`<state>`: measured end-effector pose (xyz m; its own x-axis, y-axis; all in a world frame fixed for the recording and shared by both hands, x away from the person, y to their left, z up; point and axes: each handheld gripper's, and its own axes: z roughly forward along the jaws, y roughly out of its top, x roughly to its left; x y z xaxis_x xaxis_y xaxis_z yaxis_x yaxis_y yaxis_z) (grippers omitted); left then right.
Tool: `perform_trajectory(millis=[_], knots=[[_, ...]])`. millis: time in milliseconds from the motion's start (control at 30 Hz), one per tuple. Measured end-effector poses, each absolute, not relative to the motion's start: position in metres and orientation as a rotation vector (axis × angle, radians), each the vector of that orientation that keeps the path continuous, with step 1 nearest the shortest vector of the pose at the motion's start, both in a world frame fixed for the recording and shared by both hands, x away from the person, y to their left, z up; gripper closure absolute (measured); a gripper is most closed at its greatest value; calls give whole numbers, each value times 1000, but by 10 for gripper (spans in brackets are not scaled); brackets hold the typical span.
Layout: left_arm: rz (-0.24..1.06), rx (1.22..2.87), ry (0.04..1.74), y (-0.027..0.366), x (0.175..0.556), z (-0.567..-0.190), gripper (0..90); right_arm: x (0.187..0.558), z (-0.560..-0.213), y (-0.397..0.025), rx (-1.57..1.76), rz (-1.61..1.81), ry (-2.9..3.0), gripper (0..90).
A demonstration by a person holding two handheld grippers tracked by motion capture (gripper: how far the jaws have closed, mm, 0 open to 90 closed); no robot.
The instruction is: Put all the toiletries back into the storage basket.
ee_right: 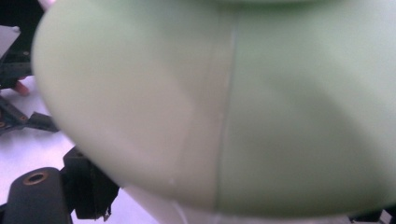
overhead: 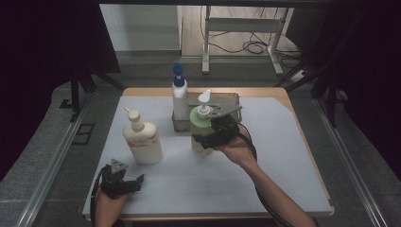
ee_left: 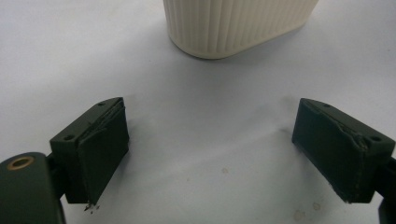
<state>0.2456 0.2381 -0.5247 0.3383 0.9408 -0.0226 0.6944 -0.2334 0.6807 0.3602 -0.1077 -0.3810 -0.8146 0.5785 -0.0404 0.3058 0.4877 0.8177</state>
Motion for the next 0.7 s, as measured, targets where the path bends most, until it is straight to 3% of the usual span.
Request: perform_trajectory(millis=[700], knots=[[534,2012,1426,238,246,-525,106,383,-364,-110,803,1227,2361,117]])
